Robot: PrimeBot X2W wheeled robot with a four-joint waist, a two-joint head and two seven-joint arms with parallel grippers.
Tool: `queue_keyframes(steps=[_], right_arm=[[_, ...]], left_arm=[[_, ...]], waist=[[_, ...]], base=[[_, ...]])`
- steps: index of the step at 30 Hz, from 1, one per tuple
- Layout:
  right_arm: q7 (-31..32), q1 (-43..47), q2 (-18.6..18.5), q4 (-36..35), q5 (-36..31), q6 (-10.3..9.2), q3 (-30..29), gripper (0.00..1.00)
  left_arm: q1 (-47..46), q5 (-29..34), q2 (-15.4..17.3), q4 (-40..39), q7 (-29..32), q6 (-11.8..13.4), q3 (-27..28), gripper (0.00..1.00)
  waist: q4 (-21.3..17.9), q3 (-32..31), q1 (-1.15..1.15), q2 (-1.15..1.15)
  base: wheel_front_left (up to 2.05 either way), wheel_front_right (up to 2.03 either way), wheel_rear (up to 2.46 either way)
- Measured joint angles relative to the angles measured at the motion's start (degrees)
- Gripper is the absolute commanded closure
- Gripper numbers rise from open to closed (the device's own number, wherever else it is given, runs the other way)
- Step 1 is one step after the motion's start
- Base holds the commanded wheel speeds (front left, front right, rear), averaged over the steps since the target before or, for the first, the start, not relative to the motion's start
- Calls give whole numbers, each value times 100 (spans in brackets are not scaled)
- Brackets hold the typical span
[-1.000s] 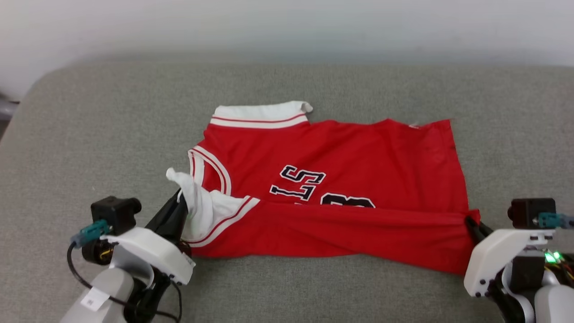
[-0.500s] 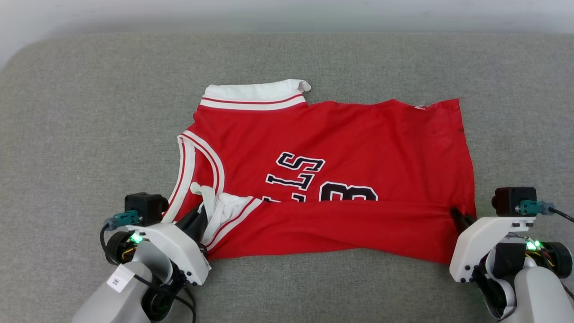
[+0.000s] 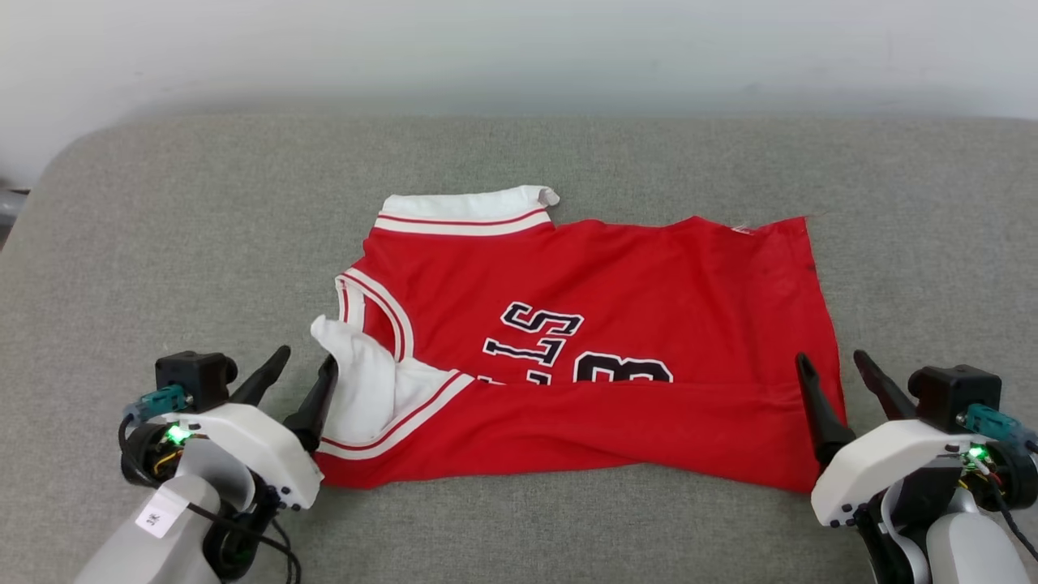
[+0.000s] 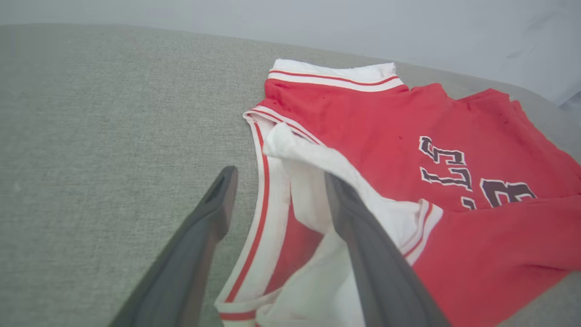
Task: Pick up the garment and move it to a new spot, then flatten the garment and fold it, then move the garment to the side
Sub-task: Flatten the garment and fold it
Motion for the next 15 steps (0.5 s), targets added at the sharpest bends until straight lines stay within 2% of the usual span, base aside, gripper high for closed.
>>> queue_keyframes(steps=[5, 8, 12, 15], right_arm=[[-167, 222, 18, -415, -60, 0, 7, 0], [-73, 350, 27, -608, -57, 0, 8, 0], [5, 472, 30, -864, 51, 0, 32, 0], [74, 580, 33, -994, 137, 0, 44, 0]], left_arm=[[81, 35, 359, -314, 413, 216, -10, 0], [105, 1, 661, -646, 820, 235, -27, 0], [216, -276, 1078, -1305, 1722, 185, -104, 0], [347, -679, 1388, -1737, 2486, 267, -80, 0]], waist=[[-50, -151, 0, 0], [-78, -186, 0, 0], [-118, -194, 0, 0], [-149, -160, 0, 0]], base=[[0, 0, 0], [0, 0, 0], [0, 0, 0], [0, 0, 0]])
